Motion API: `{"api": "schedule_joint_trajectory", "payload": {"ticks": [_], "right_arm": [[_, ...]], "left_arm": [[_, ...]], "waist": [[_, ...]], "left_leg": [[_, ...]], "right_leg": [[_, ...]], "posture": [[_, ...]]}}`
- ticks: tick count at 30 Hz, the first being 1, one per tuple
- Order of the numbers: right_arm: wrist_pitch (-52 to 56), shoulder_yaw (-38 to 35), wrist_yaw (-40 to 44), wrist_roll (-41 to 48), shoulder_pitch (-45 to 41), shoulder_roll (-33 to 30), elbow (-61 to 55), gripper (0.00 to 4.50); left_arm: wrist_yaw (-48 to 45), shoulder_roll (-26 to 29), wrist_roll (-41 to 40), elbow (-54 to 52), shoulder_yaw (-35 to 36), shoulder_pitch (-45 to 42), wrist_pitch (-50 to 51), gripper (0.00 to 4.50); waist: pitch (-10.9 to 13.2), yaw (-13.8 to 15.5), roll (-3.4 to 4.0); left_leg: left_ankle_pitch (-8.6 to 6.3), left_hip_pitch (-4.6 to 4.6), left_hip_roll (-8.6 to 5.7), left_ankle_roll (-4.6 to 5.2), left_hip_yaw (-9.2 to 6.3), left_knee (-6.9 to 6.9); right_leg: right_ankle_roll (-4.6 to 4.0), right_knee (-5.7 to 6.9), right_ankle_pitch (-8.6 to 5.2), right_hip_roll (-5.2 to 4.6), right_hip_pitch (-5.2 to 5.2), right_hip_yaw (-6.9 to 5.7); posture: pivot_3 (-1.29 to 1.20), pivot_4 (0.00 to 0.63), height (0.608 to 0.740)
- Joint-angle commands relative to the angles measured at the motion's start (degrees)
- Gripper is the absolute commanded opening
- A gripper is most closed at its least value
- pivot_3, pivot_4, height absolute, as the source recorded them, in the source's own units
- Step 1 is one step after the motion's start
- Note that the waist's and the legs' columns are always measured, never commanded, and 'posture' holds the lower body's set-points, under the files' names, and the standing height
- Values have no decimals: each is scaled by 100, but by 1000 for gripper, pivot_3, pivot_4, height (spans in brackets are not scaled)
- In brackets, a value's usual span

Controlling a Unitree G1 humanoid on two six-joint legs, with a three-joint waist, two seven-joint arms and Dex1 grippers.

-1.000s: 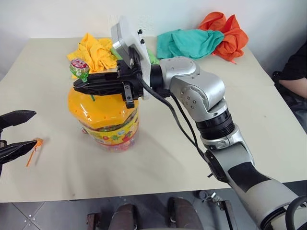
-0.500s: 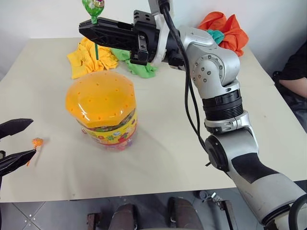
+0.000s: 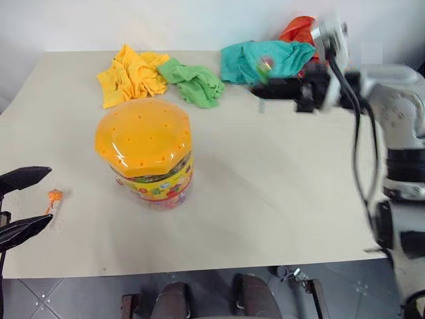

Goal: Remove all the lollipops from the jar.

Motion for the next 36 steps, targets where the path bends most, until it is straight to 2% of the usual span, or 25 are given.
{"api": "schedule_joint_trajectory", "payload": {"ticks": [1, 6, 13, 14, 16, 21, 23, 26, 30, 36], "right_arm": [[246, -137, -97, -95, 572, -431, -377, 29], [349, -132, -497, -365, 1382, -611, -231, 29], [327, -133, -924, -559, 1710, -358, 58, 29], [317, -128, -930, -555, 1748, -337, 36, 553], [310, -126, -883, -522, 1842, -338, -49, 1078], [363, -221, -863, -435, 2017, -363, -239, 2892], [343, -285, -811, -377, 2075, -395, -313, 3429], [251, -528, -572, -103, 2104, -414, -538, 4481], [115, -783, -325, 201, 2073, -378, -752, 4481], [-1646, -1078, 1380, 622, 2557, -435, -1480, 4481]], "left_arm": [[-33, 11, -201, -232, 74, 29, 23, 4500], [13, 48, -162, -196, -10, -45, 23, 4500], [121, 79, -111, -172, -105, -83, 51, 4500], [159, 103, -67, -163, -107, -58, 64, 4500], [254, 153, 53, -156, -113, 14, 89, 4500], [693, 177, 237, -114, -100, -21, 94, 4500], [871, 193, 341, -101, -102, -13, 102, 4500], [1222, 208, 560, -87, -120, -25, 100, 4500], [1301, 198, 606, -67, -167, -127, 53, 4500], [1254, 180, 658, 85, -191, -90, 103, 4500]], "waist": [[7, 2, 11], [13, -31, 33], [14, 21, 34], [14, 30, 34], [14, 61, 34], [14, 103, 34], [14, 108, 34], [14, 104, 34], [14, 104, 34], [14, 105, 34]], "left_leg": [[0, -1, 0, 0, 3, 1], [3, 1, -2, -5, 8, 4], [3, 0, 1, -5, 8, 9], [3, 0, 1, -5, 8, 9], [3, 0, 1, -5, 8, 10], [3, -1, 2, -5, 8, 10], [3, -2, 1, -5, 8, 12], [3, -2, 0, -5, 8, 12], [3, -1, 0, -5, 7, 12], [3, -1, -1, -5, 6, 12]], "right_leg": [[0, -3, 0, 0, -1, 1], [-3, -3, 1, 9, -7, 6], [-4, -3, 2, 9, -6, 7], [-4, -3, 2, 10, -6, 7], [-4, -3, 2, 10, -7, 7], [-4, -4, 3, 9, -6, 5], [-5, -4, 3, 9, -4, 3], [-5, -4, 3, 9, -3, 3], [-5, -4, 3, 10, -3, 2], [-5, -5, 3, 13, -3, 1]], "posture": [[0, 150, 740], [0, 150, 740], [0, 150, 740], [0, 150, 740], [0, 150, 740], [0, 150, 740], [0, 150, 740], [0, 150, 740], [0, 150, 740], [0, 150, 740]]}}
